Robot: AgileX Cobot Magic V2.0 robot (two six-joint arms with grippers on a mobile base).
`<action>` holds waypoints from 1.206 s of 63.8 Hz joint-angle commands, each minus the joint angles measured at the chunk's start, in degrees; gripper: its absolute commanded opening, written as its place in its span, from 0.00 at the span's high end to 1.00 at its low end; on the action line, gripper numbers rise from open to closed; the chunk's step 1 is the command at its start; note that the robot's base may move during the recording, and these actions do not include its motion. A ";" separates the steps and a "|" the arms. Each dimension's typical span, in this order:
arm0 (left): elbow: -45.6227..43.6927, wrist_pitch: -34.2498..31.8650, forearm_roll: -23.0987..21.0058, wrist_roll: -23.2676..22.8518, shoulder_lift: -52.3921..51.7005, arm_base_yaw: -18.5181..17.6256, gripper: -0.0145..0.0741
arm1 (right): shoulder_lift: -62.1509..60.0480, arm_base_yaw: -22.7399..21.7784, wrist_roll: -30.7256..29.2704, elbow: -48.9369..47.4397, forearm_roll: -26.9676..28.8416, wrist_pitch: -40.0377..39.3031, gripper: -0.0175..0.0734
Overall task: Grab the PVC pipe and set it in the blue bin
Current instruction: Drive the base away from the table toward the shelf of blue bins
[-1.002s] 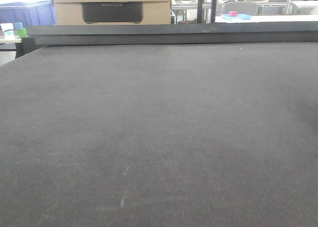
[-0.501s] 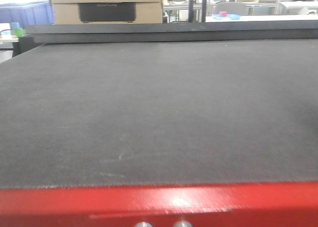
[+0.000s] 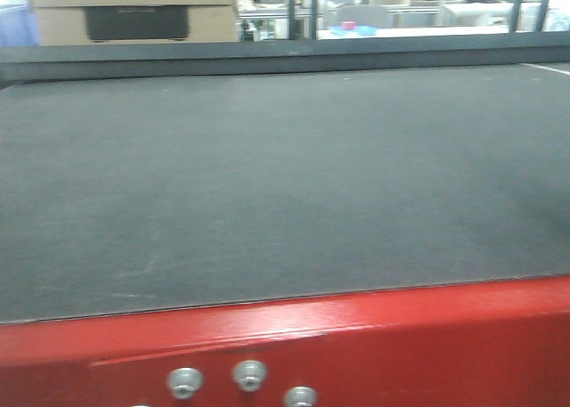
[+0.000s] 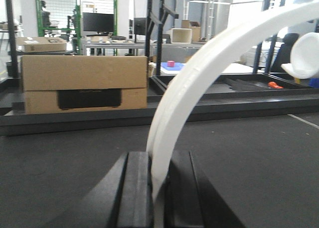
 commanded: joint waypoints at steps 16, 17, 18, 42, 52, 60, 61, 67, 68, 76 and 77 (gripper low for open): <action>-0.29 -1.53 0.11 -0.13 -0.28 0.14 0.94 | -0.29 -0.12 -0.28 0.06 -0.50 -1.87 0.99; -0.29 -1.53 0.11 -0.13 -0.28 0.14 0.94 | -0.29 -0.12 -0.28 0.06 -0.50 -1.87 0.99; -0.29 -1.53 0.11 -0.13 -0.28 0.14 0.94 | -0.29 -0.12 -0.28 0.06 -0.50 -1.87 0.99; -0.29 -1.53 0.11 -0.13 -0.28 0.14 0.94 | -0.29 -0.12 -0.28 0.06 -0.50 -1.87 0.99; -0.29 -1.53 0.11 -0.13 -0.28 0.14 0.94 | -0.29 -0.12 -0.28 0.06 -0.50 -1.87 0.99; -0.29 -1.53 0.11 -0.13 -0.28 0.14 0.94 | -0.29 -0.12 -0.28 0.06 -0.50 -1.87 0.99; -0.29 -1.53 0.11 -0.13 -0.28 0.14 0.94 | -0.29 -0.12 -0.28 0.06 -0.50 -1.87 0.99; -0.29 -1.53 0.11 -0.13 -0.28 0.14 0.94 | -0.29 -0.12 -0.28 0.06 -0.50 -1.87 0.99; -0.29 -1.53 0.11 -0.13 -0.28 0.14 0.94 | -0.29 -0.12 -0.28 0.06 -0.50 -1.87 0.99; -0.29 -1.53 0.11 -0.13 -0.28 0.14 0.94 | -0.29 -0.12 -0.28 0.06 -0.50 -1.87 0.99; -0.29 -1.53 0.11 -0.13 -0.28 0.14 0.94 | -0.29 -0.12 -0.28 0.06 -0.50 -1.87 0.99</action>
